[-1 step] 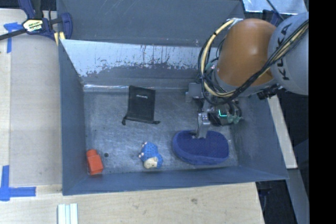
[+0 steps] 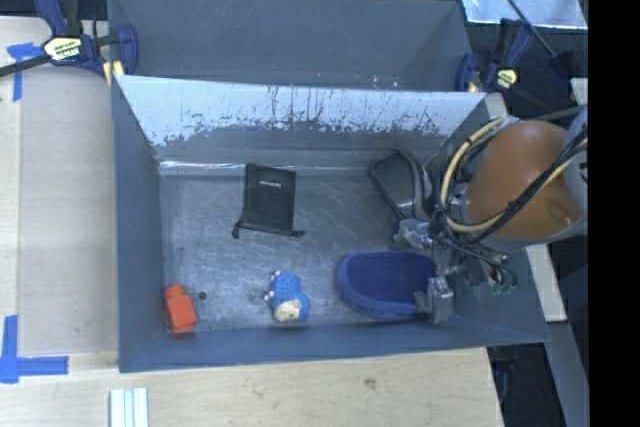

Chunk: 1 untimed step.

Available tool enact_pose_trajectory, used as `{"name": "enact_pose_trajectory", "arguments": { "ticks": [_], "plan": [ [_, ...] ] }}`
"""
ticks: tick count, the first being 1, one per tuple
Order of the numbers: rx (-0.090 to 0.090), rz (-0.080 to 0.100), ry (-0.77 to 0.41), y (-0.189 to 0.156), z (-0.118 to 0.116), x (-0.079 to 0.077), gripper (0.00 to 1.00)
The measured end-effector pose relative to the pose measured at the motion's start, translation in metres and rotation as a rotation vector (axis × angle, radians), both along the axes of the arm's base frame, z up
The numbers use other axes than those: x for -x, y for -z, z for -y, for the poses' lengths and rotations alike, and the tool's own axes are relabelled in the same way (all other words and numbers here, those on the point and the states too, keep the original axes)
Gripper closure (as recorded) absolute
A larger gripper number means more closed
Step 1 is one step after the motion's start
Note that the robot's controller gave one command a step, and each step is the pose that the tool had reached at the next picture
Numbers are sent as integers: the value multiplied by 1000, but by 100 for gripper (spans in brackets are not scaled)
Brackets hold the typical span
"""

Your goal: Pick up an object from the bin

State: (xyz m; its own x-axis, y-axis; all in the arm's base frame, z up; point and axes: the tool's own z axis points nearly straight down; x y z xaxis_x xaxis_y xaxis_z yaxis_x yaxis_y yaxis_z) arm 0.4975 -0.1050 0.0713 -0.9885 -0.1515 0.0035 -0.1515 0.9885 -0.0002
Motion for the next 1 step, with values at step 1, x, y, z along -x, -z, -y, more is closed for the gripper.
{"name": "enact_pose_trajectory", "arguments": {
  "ticks": [1],
  "plan": [
    [0, 11, -5, -5, -3, -4, 100]
  ]
}}
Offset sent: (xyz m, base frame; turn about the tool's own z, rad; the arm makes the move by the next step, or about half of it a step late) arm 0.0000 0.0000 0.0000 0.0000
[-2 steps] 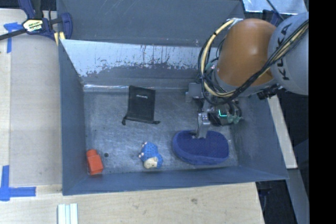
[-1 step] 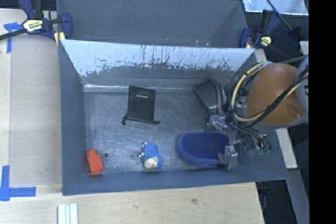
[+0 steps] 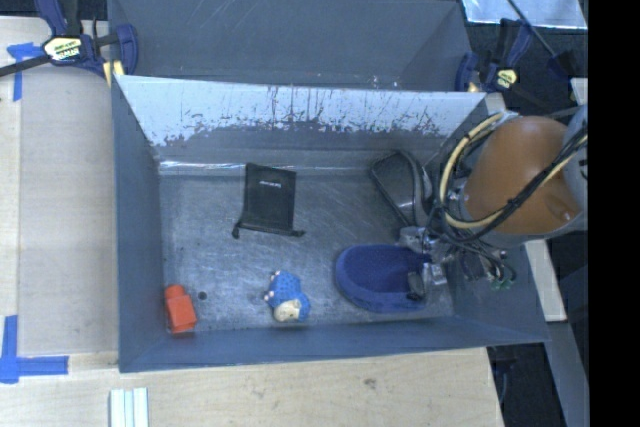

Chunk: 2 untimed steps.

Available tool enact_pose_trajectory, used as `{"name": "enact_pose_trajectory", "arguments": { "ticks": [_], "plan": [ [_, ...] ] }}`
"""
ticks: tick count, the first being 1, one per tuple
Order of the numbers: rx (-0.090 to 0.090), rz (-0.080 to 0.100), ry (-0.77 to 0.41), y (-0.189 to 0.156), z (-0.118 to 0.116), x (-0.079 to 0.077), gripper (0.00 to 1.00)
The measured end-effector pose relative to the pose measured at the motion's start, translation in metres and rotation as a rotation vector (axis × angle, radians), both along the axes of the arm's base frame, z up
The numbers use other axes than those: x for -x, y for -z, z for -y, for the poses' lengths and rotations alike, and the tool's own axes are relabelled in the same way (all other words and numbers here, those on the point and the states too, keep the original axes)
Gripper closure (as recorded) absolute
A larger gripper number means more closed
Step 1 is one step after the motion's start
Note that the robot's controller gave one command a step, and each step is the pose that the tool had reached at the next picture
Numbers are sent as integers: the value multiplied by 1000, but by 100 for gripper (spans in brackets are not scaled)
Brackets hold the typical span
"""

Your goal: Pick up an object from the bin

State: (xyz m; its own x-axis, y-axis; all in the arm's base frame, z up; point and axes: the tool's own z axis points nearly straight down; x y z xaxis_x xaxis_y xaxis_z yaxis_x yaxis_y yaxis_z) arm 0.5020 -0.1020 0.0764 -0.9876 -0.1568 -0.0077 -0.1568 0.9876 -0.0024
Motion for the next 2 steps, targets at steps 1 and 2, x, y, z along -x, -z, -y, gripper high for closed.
{"name": "enact_pose_trajectory", "arguments": {
  "ticks": [1, 2],
  "plan": [
    [1, 9, -347, 2, 18, 6, 100],
    [5, 3, -280, -126, 30, 3, 100]
  ]
}}
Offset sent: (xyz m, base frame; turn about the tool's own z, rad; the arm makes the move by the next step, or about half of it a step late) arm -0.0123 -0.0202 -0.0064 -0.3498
